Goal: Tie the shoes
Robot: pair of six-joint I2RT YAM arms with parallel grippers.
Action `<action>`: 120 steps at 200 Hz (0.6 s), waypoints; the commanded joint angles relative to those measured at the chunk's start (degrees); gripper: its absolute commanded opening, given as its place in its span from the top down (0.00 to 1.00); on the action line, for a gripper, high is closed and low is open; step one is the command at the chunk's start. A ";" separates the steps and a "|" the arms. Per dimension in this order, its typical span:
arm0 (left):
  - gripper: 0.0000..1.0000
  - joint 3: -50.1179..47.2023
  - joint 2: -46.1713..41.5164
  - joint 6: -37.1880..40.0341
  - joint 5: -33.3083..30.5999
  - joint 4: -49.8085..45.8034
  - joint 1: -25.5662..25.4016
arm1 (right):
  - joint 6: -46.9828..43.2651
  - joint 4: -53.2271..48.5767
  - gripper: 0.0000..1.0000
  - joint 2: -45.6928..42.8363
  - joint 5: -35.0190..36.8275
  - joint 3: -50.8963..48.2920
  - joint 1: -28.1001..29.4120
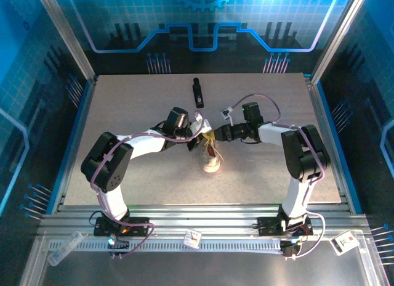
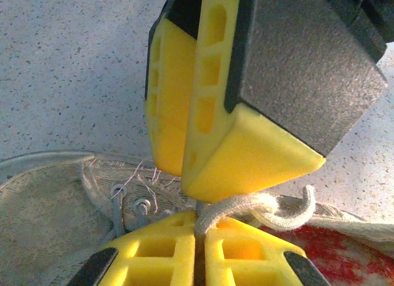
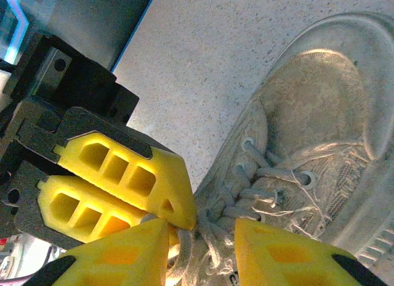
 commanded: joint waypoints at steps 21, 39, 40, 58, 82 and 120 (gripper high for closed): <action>0.91 1.25 0.01 1.33 0.95 1.53 -0.40 | -1.02 -3.70 0.65 2.00 -2.03 1.83 1.27; 0.91 1.15 -0.12 1.37 0.99 1.68 -0.42 | -1.04 -4.83 0.66 2.56 -1.97 2.18 1.29; 0.91 1.15 -0.12 1.38 0.99 1.67 -0.42 | -1.05 -4.86 0.66 2.61 -1.97 2.20 1.33; 0.91 0.98 -0.27 1.46 0.94 1.79 -0.42 | -1.06 -5.83 0.71 2.84 -2.06 2.63 1.32; 0.90 0.55 -0.61 1.45 0.84 2.08 -0.42 | -0.98 -6.17 0.93 2.22 -2.12 2.77 1.24; 0.86 -0.73 -1.94 1.54 0.28 2.72 -0.51 | -0.52 -2.06 1.00 -1.89 0.59 0.08 0.37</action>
